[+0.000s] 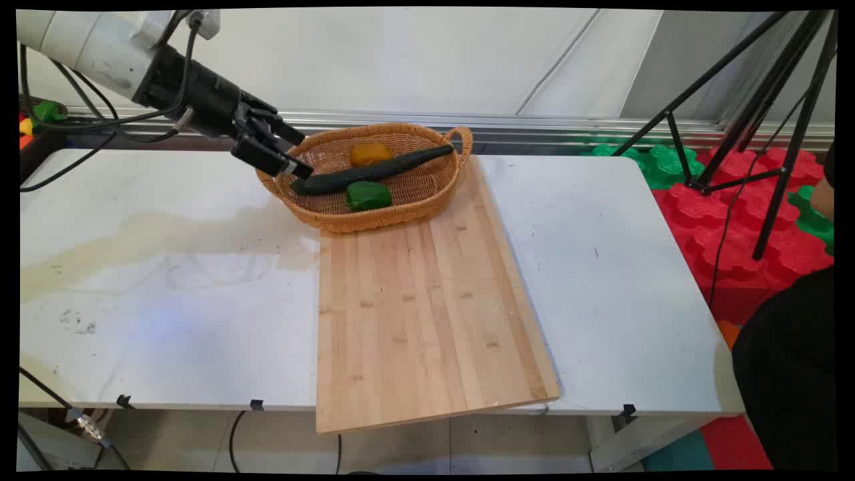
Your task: Pick up the cucumber from the vegetable basket, then place the picked object on the cutting board
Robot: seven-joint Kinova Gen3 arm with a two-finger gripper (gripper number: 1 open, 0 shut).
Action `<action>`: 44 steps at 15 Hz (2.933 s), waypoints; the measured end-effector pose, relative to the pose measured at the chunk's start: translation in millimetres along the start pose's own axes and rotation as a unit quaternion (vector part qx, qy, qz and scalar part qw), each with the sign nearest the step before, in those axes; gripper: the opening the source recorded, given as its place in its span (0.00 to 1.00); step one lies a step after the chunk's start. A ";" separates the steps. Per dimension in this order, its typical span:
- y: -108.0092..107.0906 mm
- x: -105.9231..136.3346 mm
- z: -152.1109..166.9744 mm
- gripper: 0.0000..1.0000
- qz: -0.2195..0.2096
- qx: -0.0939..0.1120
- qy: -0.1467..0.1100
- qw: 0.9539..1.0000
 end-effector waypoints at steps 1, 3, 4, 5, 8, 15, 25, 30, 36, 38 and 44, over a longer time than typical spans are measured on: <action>-3.2 1.7 0.7 1.00 0.000 0.009 0.000 1.000; -12.8 5.1 4.6 1.00 -0.002 0.030 -0.003 1.000; -19.1 6.8 8.0 1.00 -0.002 0.041 -0.006 0.999; -24.7 8.2 11.8 1.00 -0.001 0.050 -0.009 0.999; -41.5 10.8 27.2 1.00 0.006 0.071 -0.025 0.997; -76.6 5.7 78.7 1.00 0.035 0.102 -0.087 0.990; -106.4 -4.6 149.3 1.00 0.078 0.107 -0.157 0.979; -114.7 -7.3 172.0 1.00 0.094 0.104 -0.175 0.974; -118.2 -7.5 188.6 0.00 0.111 0.099 -0.181 0.972; -117.8 -6.7 191.2 0.00 0.115 0.097 -0.180 0.972; -115.9 -4.7 190.4 0.00 0.121 0.094 -0.172 0.973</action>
